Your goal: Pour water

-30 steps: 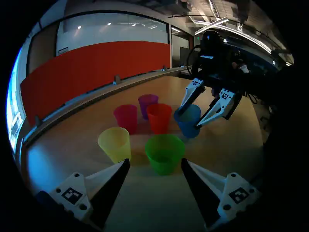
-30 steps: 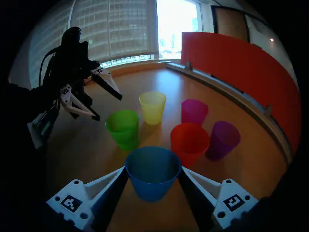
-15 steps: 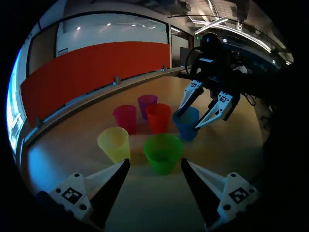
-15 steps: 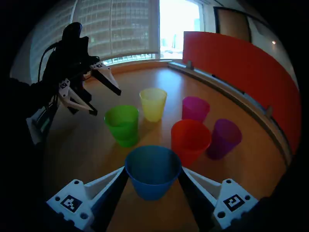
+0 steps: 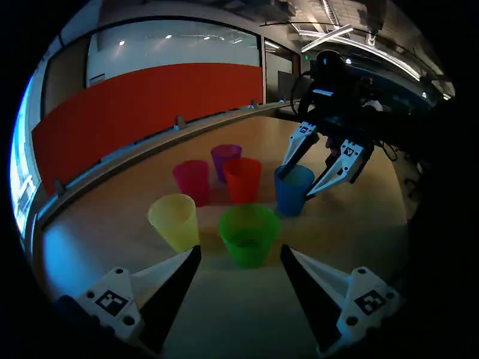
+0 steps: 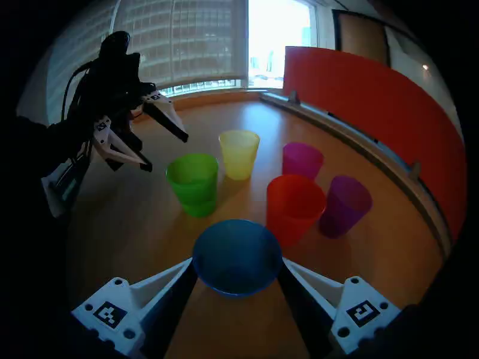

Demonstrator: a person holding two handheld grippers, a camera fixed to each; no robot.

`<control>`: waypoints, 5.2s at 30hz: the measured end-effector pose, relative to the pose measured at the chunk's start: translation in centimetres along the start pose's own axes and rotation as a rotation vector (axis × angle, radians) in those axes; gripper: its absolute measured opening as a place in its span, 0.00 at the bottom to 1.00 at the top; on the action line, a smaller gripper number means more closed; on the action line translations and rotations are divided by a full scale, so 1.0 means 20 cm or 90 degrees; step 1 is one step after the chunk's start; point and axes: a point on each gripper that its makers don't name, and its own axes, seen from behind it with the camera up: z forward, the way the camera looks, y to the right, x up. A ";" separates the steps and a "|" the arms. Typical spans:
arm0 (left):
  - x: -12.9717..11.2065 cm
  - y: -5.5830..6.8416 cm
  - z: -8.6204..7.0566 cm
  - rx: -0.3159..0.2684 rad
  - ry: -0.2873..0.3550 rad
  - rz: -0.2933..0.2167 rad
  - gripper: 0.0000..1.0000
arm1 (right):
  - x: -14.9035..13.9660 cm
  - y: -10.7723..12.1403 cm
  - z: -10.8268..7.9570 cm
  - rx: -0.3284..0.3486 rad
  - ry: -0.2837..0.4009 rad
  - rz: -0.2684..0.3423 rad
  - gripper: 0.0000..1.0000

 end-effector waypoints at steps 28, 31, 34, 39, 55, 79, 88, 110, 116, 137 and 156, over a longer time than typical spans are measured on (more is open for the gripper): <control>-0.03 -0.06 -0.11 0.066 0.018 -0.029 0.99 | -0.12 0.00 -0.19 -0.062 0.021 0.040 1.00; -0.04 -0.07 -0.12 0.080 0.022 -0.032 0.99 | -0.14 0.01 -0.24 -0.077 0.026 0.050 1.00; -0.03 -0.08 -0.14 0.094 0.029 -0.031 0.99 | -0.16 0.03 -0.30 -0.096 0.032 0.061 1.00; 0.01 -0.09 -0.17 0.120 0.046 -0.031 0.99 | -0.19 0.06 -0.39 -0.133 0.048 0.085 1.00; 0.09 -0.18 -0.25 0.195 0.103 -0.051 0.99 | -0.16 0.16 -0.65 -0.237 0.122 0.156 1.00; 0.19 -0.35 -0.51 0.357 0.234 -0.121 0.99 | 0.05 0.35 -0.98 -0.520 0.274 0.200 1.00; 0.24 -0.39 -0.58 0.407 0.278 -0.140 0.99 | 0.09 0.41 -1.11 -0.618 0.328 0.227 1.00; 0.29 -0.46 -0.76 0.516 0.338 -0.136 0.99 | 0.12 0.44 -1.21 -0.682 0.374 0.245 1.00; 0.30 -0.44 -0.76 0.539 0.352 -0.119 0.99 | 0.13 0.47 -1.20 -0.682 0.363 0.252 1.00; 0.11 -0.49 -0.64 0.583 0.333 -0.123 0.99 | 0.09 0.54 -1.22 -0.709 0.342 0.280 1.00; 0.03 -0.50 -0.54 0.561 0.331 -0.146 0.99 | 0.09 0.54 -1.25 -0.727 0.335 0.273 1.00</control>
